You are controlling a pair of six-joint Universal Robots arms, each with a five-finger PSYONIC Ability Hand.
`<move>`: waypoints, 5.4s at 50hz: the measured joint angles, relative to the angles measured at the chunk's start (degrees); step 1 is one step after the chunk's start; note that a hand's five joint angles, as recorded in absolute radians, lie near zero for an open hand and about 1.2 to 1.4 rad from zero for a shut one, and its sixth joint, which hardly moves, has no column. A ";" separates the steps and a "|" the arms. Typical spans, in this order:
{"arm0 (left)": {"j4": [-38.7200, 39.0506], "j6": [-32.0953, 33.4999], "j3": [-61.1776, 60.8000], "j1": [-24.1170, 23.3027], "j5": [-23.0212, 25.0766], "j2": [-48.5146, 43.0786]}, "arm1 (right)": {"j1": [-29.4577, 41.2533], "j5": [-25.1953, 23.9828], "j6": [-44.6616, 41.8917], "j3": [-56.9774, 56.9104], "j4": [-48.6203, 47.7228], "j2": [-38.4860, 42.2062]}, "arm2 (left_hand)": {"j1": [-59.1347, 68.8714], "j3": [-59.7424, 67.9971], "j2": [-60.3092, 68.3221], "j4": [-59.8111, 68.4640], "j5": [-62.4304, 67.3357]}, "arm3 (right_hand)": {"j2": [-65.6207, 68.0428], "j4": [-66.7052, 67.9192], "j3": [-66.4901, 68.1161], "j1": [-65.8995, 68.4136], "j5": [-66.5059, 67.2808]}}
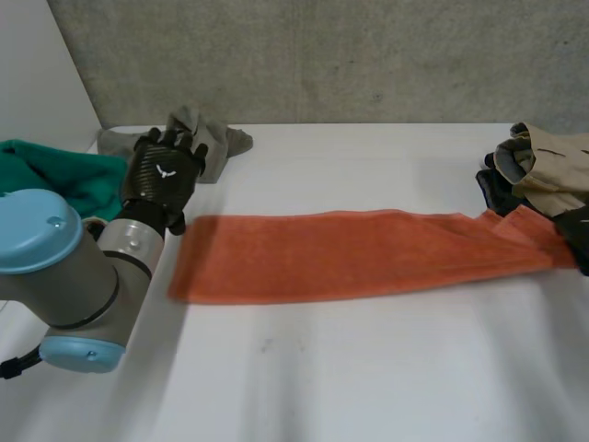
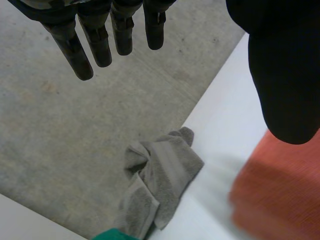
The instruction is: Fold the laundry.
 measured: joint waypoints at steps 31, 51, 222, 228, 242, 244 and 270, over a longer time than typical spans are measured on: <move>-2.41 -9.64 -5.82 9.26 0.98 11.88 | 53.97 -18.81 -11.18 -18.39 -17.67 14.75 | 0.00 0.00 0.00 0.00 0.00 | -8.70 -9.08 -8.94 -6.79 -6.93; -2.45 -9.67 -2.41 0.44 1.54 8.02 | 45.81 -6.46 22.20 -9.45 -14.21 0.23 | 0.00 0.00 0.00 0.00 0.00 | -55.02 -54.79 -55.96 -44.97 -52.20; -25.49 -26.90 14.13 -5.73 33.54 8.65 | 43.81 0.08 23.75 -12.52 -12.88 14.21 | 0.00 0.00 0.00 0.00 0.02 | -1.63 -1.85 -3.43 -8.35 -7.01; -25.46 -26.90 14.22 -5.39 33.48 9.05 | 37.12 0.22 20.53 -14.91 -12.26 10.75 | 0.00 0.00 0.00 0.00 0.02 | -1.63 -0.13 -3.43 -7.20 -6.45; -25.38 -27.14 14.16 -4.26 33.46 9.85 | 19.36 -10.12 19.43 -34.56 -12.97 6.80 | 0.00 0.00 0.00 0.00 0.02 | -1.15 -0.01 -2.45 -6.54 -4.93; -25.38 -27.16 14.15 -4.22 33.46 9.88 | 13.29 -12.71 21.97 -41.42 -13.47 8.83 | 0.00 0.00 0.00 0.00 0.02 | -1.16 -0.01 -2.16 -6.54 -4.91; -25.27 -26.82 13.11 -4.21 33.27 9.18 | -13.08 -39.18 38.20 -33.36 -41.20 29.01 | 0.01 0.00 0.00 0.00 0.01 | -0.93 0.19 -1.44 -6.54 -2.98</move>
